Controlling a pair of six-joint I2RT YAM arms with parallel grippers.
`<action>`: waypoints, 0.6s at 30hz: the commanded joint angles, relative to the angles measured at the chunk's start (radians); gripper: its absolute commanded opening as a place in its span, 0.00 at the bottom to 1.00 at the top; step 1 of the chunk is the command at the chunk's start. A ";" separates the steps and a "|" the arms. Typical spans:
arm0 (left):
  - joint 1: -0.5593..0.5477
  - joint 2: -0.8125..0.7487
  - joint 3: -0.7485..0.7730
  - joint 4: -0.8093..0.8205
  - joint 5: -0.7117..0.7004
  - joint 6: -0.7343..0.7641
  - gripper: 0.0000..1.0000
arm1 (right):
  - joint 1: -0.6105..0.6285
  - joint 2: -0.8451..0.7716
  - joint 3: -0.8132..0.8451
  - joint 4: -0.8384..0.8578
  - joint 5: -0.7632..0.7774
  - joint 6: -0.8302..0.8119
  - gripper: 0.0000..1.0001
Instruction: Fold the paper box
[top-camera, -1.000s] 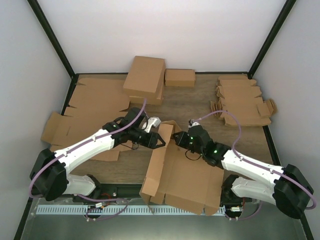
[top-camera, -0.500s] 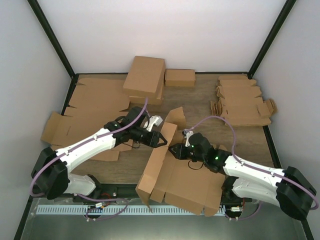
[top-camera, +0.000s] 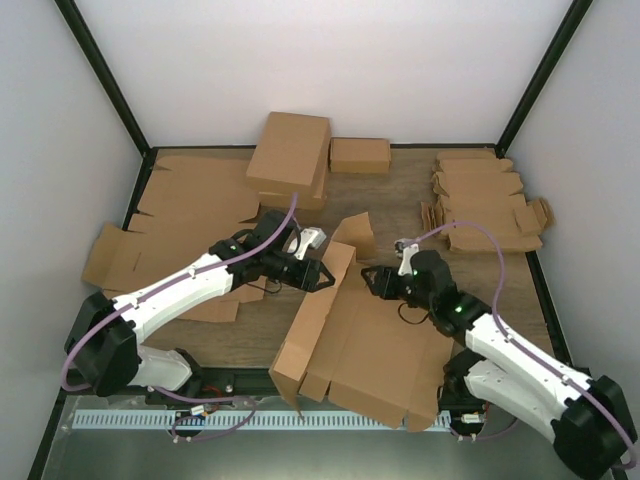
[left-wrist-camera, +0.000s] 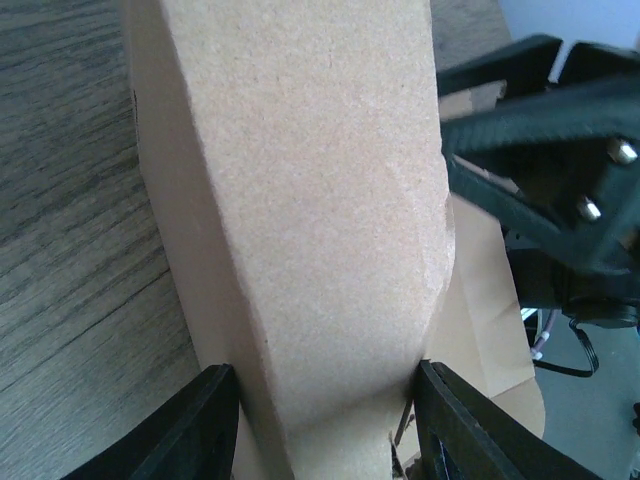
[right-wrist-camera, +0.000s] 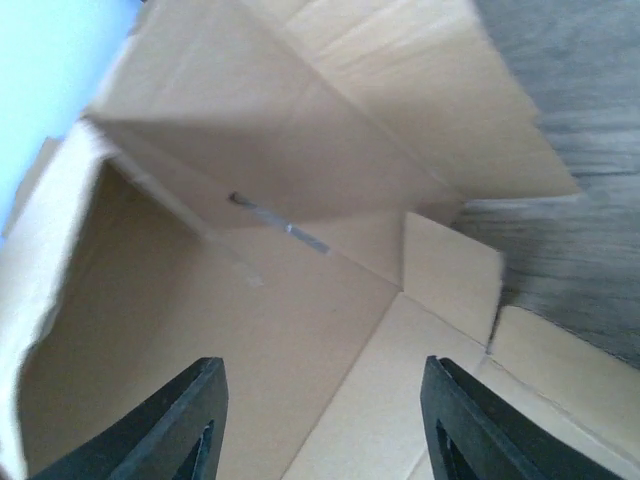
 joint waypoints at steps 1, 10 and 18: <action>-0.005 -0.022 0.021 -0.007 -0.014 0.013 0.51 | -0.197 0.049 -0.036 0.017 -0.237 -0.032 0.52; -0.008 -0.026 0.017 -0.005 0.007 0.023 0.51 | -0.454 0.307 -0.108 0.270 -0.522 0.007 0.22; -0.017 -0.037 0.010 -0.013 -0.002 0.043 0.61 | -0.472 0.511 -0.047 0.345 -0.470 0.025 0.12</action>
